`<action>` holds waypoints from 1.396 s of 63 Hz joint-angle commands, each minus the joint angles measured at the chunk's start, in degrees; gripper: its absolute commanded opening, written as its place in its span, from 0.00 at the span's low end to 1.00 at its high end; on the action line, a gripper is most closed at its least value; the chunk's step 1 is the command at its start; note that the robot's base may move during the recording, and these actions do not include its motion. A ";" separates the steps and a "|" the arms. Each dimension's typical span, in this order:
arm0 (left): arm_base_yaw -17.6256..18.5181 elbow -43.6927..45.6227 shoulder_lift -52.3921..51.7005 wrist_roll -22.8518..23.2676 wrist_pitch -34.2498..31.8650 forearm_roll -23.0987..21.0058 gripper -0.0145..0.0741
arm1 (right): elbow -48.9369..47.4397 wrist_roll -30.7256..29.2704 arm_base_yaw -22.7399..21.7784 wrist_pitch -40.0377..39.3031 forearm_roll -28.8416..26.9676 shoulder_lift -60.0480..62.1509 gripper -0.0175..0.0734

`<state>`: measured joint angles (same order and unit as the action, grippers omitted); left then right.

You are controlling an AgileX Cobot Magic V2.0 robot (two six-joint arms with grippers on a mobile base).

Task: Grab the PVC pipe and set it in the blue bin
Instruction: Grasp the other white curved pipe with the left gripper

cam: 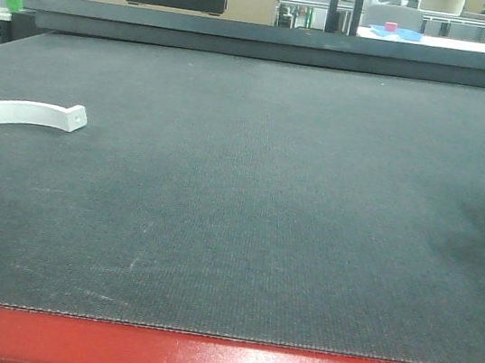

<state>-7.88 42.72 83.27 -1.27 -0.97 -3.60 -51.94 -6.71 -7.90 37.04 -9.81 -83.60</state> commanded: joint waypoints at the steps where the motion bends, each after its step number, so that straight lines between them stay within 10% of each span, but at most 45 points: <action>1: 0.29 0.43 -0.05 0.04 0.66 -0.32 0.37 | -0.02 -0.25 -0.02 0.07 -0.95 5.12 0.01; 24: 0.29 0.43 2.00 0.04 0.97 -0.32 0.37 | -0.12 -0.25 -0.02 0.66 -4.42 20.47 0.01; 42: 1.73 0.43 7.14 0.04 0.97 -0.32 0.70 | -0.12 -0.25 -0.02 1.01 -4.42 26.52 0.01; 88: 4.93 0.43 13.93 0.04 -7.46 -0.32 0.62 | -0.12 -0.25 -0.02 0.82 -4.42 26.71 0.01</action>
<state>-3.33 42.87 96.25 -1.27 -6.26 -3.60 -51.94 -6.83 -7.90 39.26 -14.38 -57.37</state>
